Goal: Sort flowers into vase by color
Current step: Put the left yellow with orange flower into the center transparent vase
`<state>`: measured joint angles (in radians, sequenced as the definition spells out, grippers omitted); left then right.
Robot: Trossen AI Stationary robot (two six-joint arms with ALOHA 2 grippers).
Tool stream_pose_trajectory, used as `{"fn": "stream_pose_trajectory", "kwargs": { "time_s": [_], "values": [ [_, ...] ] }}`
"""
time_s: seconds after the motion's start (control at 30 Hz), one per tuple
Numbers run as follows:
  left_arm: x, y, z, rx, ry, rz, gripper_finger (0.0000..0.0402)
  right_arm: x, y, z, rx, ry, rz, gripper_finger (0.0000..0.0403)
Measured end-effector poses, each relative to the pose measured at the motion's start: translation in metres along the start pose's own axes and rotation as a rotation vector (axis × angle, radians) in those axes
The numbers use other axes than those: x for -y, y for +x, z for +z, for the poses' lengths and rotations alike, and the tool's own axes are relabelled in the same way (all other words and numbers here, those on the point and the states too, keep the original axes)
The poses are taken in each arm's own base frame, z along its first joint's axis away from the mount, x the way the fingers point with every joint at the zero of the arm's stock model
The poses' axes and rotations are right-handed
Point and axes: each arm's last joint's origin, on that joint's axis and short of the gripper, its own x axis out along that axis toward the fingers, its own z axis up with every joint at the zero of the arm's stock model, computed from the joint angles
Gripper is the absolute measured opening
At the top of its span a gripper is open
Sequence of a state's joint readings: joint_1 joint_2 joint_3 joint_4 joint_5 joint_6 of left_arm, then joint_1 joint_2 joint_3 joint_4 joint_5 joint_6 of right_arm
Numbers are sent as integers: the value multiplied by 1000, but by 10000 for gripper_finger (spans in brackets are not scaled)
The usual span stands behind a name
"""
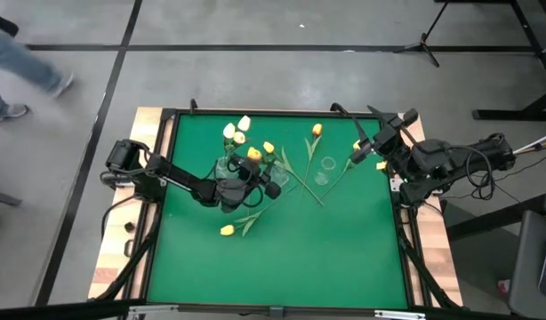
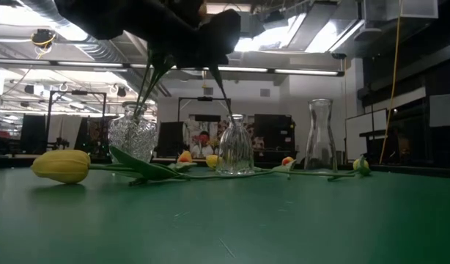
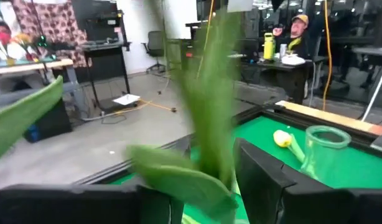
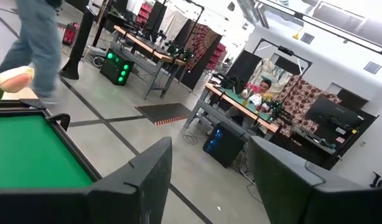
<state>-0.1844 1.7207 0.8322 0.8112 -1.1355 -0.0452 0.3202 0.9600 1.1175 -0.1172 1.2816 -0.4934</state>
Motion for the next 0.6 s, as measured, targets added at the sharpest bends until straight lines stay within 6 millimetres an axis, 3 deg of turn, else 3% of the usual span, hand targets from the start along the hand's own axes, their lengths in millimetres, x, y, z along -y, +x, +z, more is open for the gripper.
{"fn": "stream_pose_trajectory", "kwargs": {
  "time_s": [0.43, 0.6],
  "values": [
    [-1, 0, 1, 8, -98, 28, 119, -2, 0, -2, 4, 41, 27, 211],
    [1, 1, 1, 0, -114, -51, 119, -2, 0, -2, 4, 44, 27, 211]
  ]
}}
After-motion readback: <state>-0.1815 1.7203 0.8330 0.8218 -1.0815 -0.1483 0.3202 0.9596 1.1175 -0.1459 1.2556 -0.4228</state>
